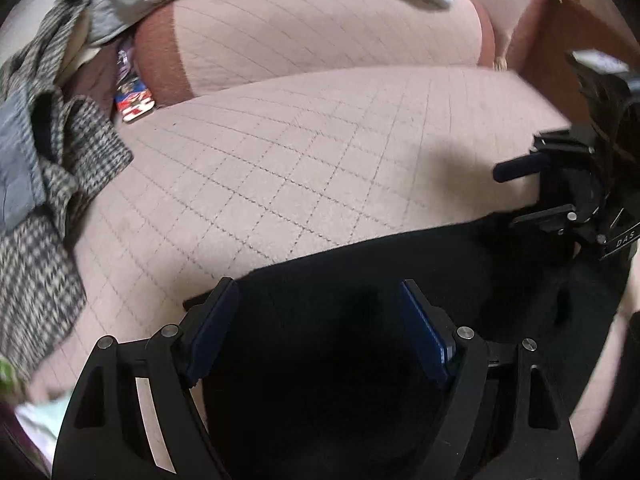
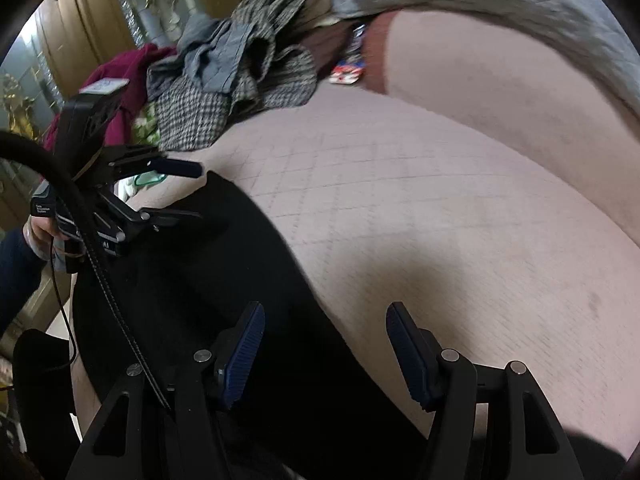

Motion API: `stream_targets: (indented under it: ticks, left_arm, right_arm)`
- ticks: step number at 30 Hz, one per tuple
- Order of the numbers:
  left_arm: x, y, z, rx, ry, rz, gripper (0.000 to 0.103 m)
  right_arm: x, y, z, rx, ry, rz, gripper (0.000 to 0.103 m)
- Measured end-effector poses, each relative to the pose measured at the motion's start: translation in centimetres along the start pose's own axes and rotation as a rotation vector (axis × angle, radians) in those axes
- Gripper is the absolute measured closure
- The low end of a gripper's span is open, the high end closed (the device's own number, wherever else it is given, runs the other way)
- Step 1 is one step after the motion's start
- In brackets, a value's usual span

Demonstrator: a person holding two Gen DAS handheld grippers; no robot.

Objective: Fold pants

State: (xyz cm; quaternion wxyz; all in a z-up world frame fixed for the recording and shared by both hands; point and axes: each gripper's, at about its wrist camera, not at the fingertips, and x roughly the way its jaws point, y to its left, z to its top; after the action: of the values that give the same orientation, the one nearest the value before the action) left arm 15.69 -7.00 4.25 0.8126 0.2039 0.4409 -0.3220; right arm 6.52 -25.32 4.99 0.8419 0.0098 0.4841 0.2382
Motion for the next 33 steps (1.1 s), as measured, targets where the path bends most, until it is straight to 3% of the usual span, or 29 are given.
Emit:
stream_targets:
  ticks: [7, 10, 11, 14, 15, 18, 24, 28, 33]
  left_arm:
    - [2.5, -0.2, 0.7, 0.153, 0.041, 0.017, 0.021]
    - [4.1, 0.0, 0.8, 0.18, 0.066, -0.007, 0.021]
    - [4.1, 0.2, 0.9, 0.175, 0.051, -0.021, 0.021]
    - [4.3, 0.7, 0.7, 0.158, 0.025, -0.054, 0.023]
    - [4.2, 0.7, 0.6, 0.15, 0.016, -0.073, 0.037]
    - [2.6, 0.2, 0.4, 0.156, -0.025, -0.035, 0.096]
    - [-4.2, 0.1, -1.0, 0.119, -0.15, 0.057, 0.096]
    - [-9.7, -0.2, -3.6, 0.06, -0.242, 0.07, 0.096]
    - [-14.1, -2.0, -10.1, -0.019, -0.282, 0.048, 0.096]
  right_arm:
    - [4.7, 2.9, 0.4, -0.076, 0.068, 0.045, 0.046]
    - [5.7, 4.0, 0.4, -0.146, 0.068, 0.01, 0.069]
    - [5.8, 4.2, 0.6, -0.154, 0.066, 0.005, 0.084]
    - [5.6, 4.6, 0.8, -0.173, 0.062, -0.015, 0.097]
    - [5.6, 5.0, 1.0, -0.192, 0.058, -0.03, 0.098]
    - [4.4, 6.3, 1.2, -0.245, 0.006, -0.08, 0.098]
    - [-0.8, 9.2, 1.7, -0.267, -0.118, -0.111, 0.099]
    - [-5.6, 12.2, 1.0, -0.279, -0.211, -0.12, 0.099]
    - [-8.5, 18.6, -4.1, -0.344, -0.252, -0.073, 0.099]
